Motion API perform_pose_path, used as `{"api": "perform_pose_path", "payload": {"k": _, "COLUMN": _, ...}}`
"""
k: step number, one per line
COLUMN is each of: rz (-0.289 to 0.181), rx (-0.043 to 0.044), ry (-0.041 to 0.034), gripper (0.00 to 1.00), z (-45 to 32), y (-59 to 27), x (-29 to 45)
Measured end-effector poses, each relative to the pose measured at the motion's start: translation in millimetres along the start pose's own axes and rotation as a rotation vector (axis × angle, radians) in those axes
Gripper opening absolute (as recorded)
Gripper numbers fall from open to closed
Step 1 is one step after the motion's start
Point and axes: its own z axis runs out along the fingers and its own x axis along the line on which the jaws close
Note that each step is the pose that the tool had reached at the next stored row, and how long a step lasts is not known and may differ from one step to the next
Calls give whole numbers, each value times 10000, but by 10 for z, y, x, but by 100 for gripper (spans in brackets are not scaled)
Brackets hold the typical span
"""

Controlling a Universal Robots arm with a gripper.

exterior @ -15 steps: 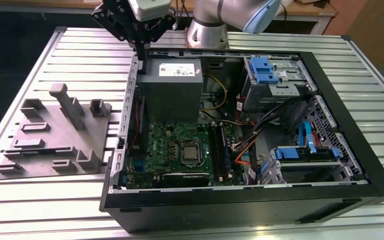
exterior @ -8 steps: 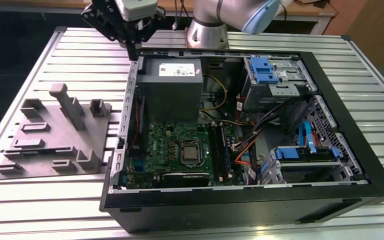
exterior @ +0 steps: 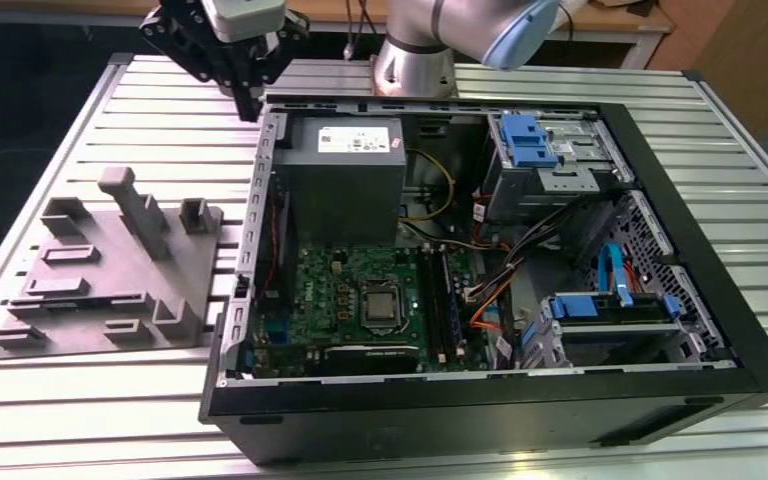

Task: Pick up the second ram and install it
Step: 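Reach for the second ram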

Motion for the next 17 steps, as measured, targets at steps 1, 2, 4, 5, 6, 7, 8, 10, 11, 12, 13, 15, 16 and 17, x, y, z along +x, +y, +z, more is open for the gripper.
{"api": "perform_pose_path", "payload": {"k": 1, "rz": 0, "rx": 0, "ry": 0, "gripper": 10, "z": 0, "y": -1, "x": 19}}
{"api": "perform_pose_path", "payload": {"k": 2, "rz": 1, "rx": 0, "ry": -1, "gripper": 10, "z": 0, "y": -3, "x": 39}}
{"api": "perform_pose_path", "payload": {"k": 4, "rz": 0, "rx": 0, "ry": 0, "gripper": 10, "z": -1, "y": -6, "x": 77}}
{"api": "perform_pose_path", "payload": {"k": 5, "rz": 0, "rx": 0, "ry": 0, "gripper": 10, "z": -2, "y": -7, "x": 95}}
{"api": "perform_pose_path", "payload": {"k": 6, "rz": 0, "rx": 0, "ry": 0, "gripper": 10, "z": -2, "y": -8, "x": 111}}
{"api": "perform_pose_path", "payload": {"k": 7, "rz": 0, "rx": 1, "ry": 0, "gripper": 10, "z": -3, "y": -10, "x": 129}}
{"api": "perform_pose_path", "payload": {"k": 8, "rz": 0, "rx": 0, "ry": 0, "gripper": 10, "z": -3, "y": -11, "x": 146}}
{"api": "perform_pose_path", "payload": {"k": 10, "rz": -1, "rx": 1, "ry": 0, "gripper": 10, "z": -4, "y": -14, "x": 179}}
{"api": "perform_pose_path", "payload": {"k": 11, "rz": 0, "rx": 0, "ry": 0, "gripper": 10, "z": -3, "y": -15, "x": 195}}
{"api": "perform_pose_path", "payload": {"k": 12, "rz": 0, "rx": 0, "ry": 0, "gripper": 10, "z": -4, "y": -16, "x": 211}}
{"api": "perform_pose_path", "payload": {"k": 13, "rz": 0, "rx": 0, "ry": 0, "gripper": 10, "z": -4, "y": -17, "x": 227}}
{"api": "perform_pose_path", "payload": {"k": 15, "rz": 0, "rx": 0, "ry": 0, "gripper": 10, "z": -5, "y": -20, "x": 263}}
{"api": "perform_pose_path", "payload": {"k": 16, "rz": 1, "rx": 0, "ry": 0, "gripper": 10, "z": -6, "y": -21, "x": 285}}
{"api": "perform_pose_path", "payload": {"k": 17, "rz": 0, "rx": 0, "ry": -1, "gripper": 10, "z": -6, "y": -23, "x": 305}}
